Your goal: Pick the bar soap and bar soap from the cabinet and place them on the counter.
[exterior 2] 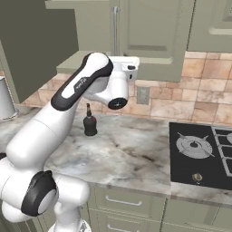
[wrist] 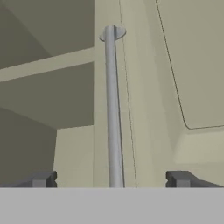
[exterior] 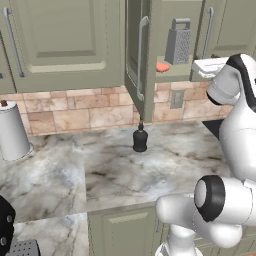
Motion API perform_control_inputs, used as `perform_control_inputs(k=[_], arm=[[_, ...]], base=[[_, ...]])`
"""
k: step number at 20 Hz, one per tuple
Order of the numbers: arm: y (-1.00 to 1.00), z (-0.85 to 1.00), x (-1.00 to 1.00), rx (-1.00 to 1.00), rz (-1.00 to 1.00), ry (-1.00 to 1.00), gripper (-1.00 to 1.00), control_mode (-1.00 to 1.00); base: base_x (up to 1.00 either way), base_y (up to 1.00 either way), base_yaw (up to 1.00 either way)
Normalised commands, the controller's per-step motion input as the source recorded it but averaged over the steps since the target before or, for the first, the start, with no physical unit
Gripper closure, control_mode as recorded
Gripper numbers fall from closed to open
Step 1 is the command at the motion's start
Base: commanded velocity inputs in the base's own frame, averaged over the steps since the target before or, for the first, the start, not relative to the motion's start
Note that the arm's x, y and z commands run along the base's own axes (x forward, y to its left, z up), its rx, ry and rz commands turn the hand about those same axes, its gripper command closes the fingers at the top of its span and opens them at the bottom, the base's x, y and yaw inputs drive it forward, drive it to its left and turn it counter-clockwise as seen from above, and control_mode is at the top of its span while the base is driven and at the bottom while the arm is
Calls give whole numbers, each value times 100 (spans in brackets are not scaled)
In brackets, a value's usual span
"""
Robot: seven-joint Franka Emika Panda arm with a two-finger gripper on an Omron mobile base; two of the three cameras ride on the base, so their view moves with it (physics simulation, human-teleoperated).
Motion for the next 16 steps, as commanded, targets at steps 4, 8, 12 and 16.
perform_control_inputs(k=[4,8,12,16], arm=[[19,0,28,-7,0,5,-100,-100],[0,0,2,0,0,0,-100,-100],[0,0,11,0,0,0,-100,-100],[0,0,42,0,-1,0,-100,-100]], base=[[0,0,0],[0,0,0],[0,0,0],[0,0,0]])
